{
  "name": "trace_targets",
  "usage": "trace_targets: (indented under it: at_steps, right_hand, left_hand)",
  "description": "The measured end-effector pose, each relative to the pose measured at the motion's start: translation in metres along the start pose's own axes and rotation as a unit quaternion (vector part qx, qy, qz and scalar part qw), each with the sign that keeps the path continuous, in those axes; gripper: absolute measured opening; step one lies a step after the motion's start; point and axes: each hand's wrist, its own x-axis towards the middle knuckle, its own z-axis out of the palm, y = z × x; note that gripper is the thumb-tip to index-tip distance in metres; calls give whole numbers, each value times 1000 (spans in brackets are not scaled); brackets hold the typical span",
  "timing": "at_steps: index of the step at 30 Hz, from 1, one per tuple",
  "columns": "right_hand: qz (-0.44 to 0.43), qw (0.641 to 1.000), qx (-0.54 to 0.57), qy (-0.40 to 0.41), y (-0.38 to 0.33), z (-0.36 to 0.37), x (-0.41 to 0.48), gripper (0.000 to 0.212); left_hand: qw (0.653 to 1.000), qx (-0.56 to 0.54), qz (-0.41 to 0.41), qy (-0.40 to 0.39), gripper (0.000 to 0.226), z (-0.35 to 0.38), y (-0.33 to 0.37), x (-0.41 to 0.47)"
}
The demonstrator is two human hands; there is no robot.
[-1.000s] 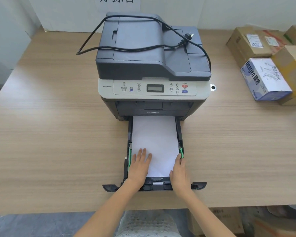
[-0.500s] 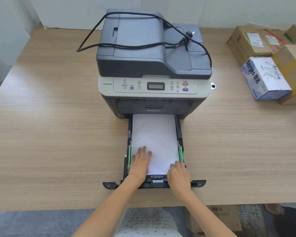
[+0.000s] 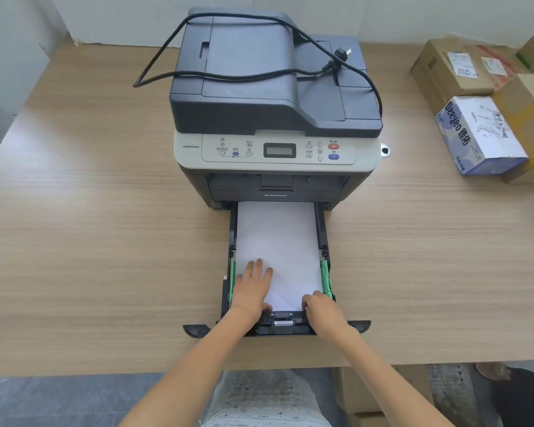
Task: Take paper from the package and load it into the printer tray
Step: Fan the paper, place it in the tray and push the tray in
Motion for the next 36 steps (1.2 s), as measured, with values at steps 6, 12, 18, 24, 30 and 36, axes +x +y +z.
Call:
trace_targets:
  at_steps: [6, 12, 18, 24, 30, 36]
  right_hand:
    - [-18, 999, 29, 0, 2, 0, 2, 27]
    - [46, 961, 141, 233, 13, -9, -12, 24]
    - [153, 949, 174, 212, 30, -14, -15, 38]
    - [119, 947, 265, 135, 35, -10, -13, 44]
    - [102, 956, 233, 144, 31, -12, -14, 37]
    - [103, 952, 259, 124, 30, -14, -19, 43]
  left_hand:
    - [999, -32, 4, 2, 80, 2, -3, -3]
    - [983, -65, 12, 169, 44, 2, -22, -25]
    - [912, -329, -156, 189, 49, 7, -44, -42]
    - [866, -456, -141, 149, 44, 4, -48, -45]
    - [853, -480, -169, 117, 53, 1, -48, -47]
    - [886, -427, -163, 80, 82, 11, -43, -48]
